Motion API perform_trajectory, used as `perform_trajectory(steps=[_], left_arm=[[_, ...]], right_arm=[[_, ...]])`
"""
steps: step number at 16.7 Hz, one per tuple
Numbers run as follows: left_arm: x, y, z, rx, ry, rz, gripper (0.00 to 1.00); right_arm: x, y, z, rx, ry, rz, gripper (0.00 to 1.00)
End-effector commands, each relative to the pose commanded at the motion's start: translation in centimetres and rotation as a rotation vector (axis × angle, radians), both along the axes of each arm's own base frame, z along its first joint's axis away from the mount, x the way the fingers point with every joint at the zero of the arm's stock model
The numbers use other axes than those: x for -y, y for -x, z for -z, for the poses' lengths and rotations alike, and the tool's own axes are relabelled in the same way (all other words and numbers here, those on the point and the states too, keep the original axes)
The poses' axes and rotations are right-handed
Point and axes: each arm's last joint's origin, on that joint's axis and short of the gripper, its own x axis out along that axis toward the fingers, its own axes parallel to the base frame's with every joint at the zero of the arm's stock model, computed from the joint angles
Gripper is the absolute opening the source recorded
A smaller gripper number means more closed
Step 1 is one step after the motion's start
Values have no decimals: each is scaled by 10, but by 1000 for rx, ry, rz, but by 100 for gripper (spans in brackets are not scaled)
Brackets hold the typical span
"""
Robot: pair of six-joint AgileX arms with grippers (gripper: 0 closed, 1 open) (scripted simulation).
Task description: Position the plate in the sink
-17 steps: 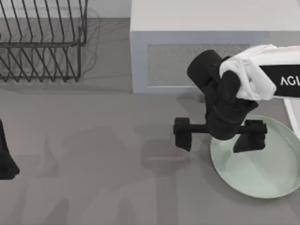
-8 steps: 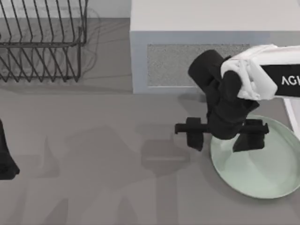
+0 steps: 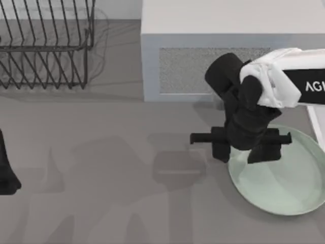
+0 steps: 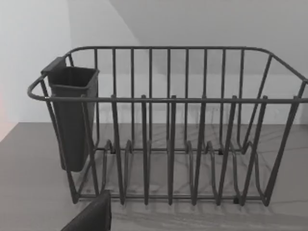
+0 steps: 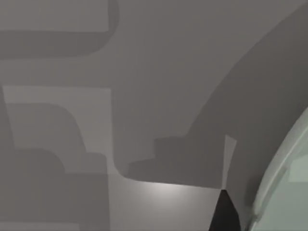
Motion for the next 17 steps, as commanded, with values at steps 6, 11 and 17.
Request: perform_trajectory(steps=[6,11,17], left_arm=[[0,0,0,0,0,0,100],[0,0,0,0,0,0,100],[0,0,0,0,0,0,100]], right_arm=[[4,-5,-34,96,-41,9,0],[-26,0,-53,83,-33,-27,0],[-67,-1,-155,84,-30,-56,0]])
